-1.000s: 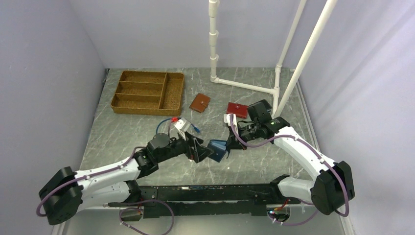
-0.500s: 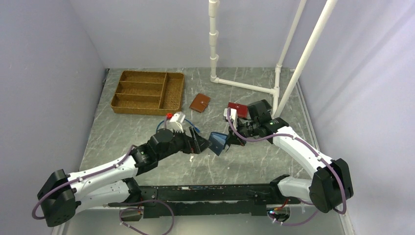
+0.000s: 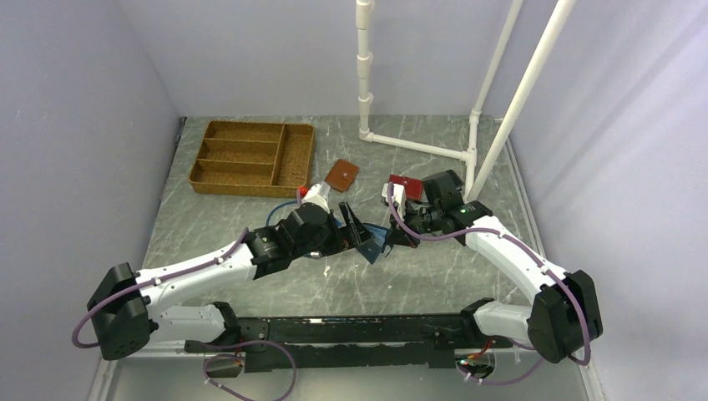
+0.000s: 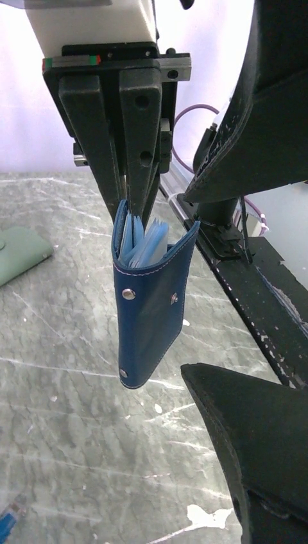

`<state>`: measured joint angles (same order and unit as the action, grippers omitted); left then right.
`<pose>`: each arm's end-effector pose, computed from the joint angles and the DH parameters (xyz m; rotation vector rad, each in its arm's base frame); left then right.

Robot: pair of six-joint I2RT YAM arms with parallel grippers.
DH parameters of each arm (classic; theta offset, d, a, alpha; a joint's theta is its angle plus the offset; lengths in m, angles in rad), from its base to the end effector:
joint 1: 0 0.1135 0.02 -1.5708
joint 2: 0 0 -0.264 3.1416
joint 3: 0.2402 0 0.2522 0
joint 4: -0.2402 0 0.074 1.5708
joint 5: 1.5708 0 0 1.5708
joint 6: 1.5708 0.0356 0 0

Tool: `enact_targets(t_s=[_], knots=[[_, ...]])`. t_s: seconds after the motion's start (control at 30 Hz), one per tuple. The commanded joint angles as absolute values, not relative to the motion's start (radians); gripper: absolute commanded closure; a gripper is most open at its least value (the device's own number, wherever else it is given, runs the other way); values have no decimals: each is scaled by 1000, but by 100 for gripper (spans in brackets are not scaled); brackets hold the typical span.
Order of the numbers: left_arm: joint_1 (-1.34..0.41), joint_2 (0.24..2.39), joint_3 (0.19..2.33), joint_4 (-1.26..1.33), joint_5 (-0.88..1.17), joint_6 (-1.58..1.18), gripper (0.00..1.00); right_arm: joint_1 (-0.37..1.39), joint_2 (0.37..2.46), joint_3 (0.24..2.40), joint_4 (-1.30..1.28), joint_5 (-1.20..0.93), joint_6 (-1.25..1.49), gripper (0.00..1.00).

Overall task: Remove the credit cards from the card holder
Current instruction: Open the card holder at the center of the board.

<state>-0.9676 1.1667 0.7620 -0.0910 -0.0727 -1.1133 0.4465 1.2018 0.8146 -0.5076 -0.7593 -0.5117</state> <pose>0.1504 -0.2137 0.2629 -0.2166 2.2852 -1.1379 0.2029 0.1243 0.2449 -1.3488 1.8956 0.8924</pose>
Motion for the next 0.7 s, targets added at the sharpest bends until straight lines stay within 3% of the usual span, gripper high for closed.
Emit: enact_targets(t_s=[0.0,0.27,0.67], knots=[[-1002,1188,847,-227,-181,-1190,2,443,1198,816,-461,-760,-501,100],[-1020,1218,863,-252,-216,-1192,4,443,1197,816,-462,-763,-504,100],[-1022,1209,853,-300,-277,-1180,17,443,1198,816,-468,-773,-513,100]])
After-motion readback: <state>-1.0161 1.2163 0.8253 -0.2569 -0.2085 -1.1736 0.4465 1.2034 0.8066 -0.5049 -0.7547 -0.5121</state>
